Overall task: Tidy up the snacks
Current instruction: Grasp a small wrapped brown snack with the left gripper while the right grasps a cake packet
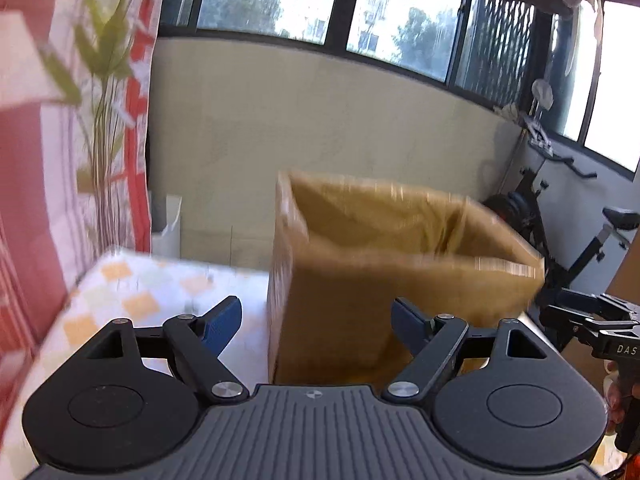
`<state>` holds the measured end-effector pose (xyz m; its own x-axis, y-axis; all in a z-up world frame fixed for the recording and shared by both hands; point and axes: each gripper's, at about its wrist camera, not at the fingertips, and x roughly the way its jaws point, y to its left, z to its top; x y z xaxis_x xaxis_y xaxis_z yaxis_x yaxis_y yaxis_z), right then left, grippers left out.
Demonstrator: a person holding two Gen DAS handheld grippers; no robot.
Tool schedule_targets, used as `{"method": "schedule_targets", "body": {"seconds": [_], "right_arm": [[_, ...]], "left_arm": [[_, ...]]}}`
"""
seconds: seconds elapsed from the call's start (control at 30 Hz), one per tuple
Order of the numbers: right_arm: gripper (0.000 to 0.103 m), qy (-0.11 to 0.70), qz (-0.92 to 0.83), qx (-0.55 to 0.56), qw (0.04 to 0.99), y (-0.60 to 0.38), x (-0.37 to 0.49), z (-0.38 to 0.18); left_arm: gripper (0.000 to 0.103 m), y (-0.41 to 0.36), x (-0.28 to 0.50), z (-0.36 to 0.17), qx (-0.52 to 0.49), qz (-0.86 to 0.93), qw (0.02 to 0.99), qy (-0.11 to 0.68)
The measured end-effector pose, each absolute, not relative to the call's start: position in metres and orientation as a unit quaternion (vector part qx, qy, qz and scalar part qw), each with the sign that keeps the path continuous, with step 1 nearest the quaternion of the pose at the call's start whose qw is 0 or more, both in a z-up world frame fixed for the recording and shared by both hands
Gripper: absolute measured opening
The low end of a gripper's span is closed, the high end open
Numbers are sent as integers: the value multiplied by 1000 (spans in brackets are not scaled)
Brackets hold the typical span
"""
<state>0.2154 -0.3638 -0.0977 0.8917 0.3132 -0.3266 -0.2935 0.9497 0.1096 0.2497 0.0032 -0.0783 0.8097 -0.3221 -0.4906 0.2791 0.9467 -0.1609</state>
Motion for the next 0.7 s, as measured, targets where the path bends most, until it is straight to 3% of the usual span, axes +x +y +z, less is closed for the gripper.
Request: {"method": "schedule_targets", "body": {"seconds": [0.23,0.33,0.4,0.7], "right_arm": [[75,213,160,4,964,-357,192,-147],[69,229,160,-4,960,-354,188,-166],[66,236,160,-16,958,-352,185,-180],[52,258,138,-3,956,-356,189,-217]], "left_arm": [[82,2,232,-140,-53,-132,934,329],[70,13,230,-161,-57,-110,927,354],[55,22,230,-173,-59,-106,919,376],[46,19,214,-209,-45,-109,898,425]]}}
